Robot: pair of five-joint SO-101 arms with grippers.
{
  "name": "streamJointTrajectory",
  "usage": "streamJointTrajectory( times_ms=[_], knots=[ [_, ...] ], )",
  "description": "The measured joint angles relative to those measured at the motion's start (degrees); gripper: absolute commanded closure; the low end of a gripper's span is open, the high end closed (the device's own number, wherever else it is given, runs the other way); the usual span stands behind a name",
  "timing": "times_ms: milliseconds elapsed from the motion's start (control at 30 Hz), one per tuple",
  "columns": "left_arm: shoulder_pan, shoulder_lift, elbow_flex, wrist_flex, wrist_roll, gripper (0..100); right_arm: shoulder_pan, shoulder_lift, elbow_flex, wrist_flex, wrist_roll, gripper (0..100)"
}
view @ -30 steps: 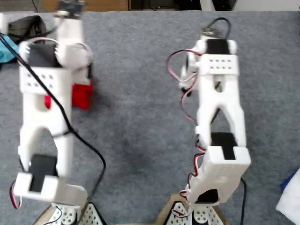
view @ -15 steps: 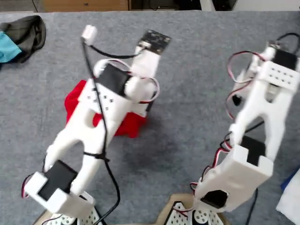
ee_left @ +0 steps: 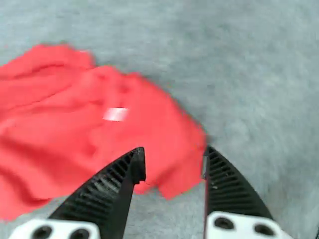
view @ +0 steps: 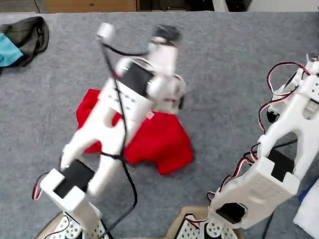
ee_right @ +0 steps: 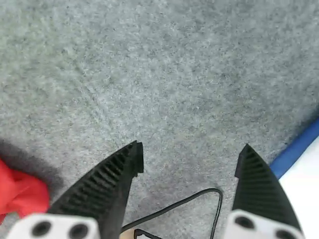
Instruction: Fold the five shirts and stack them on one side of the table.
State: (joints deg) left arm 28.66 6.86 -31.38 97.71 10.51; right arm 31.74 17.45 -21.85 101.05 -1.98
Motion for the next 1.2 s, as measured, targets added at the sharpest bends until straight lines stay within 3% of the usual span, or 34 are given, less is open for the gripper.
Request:
streamJointTrajectory(
  times_ms=[167, 300, 500, 767, 1000, 1200],
  knots=[
    [-9.76, 0.0, -0.53, 2.29, -0.26, 79, -5.27, 0.0, 0.0, 0.0, 0.0, 69.1],
    [-21.1, -1.58, 4.22, 2.46, -5.1, 79, -13.01, 0.0, 0.0, 0.0, 0.0, 69.1],
    [-41.41, -4.04, 16.44, 2.46, -13.1, 79, -29.36, -1.85, 0.0, 0.0, 0.0, 69.1],
    [-65.49, -4.13, 24.0, 2.46, -21.89, 79, -55.47, -4.57, 0.0, 0.0, -0.44, 69.1],
    [-79.3, -4.13, 24.88, 2.46, -25.67, 79, -73.23, -3.34, -5.01, -0.09, -8.79, 69.1],
    [-87.03, -4.13, 28.31, 2.46, -27.34, 79, -78.15, 9.49, -13.8, -0.35, -20.31, 69.1]
  ],
)
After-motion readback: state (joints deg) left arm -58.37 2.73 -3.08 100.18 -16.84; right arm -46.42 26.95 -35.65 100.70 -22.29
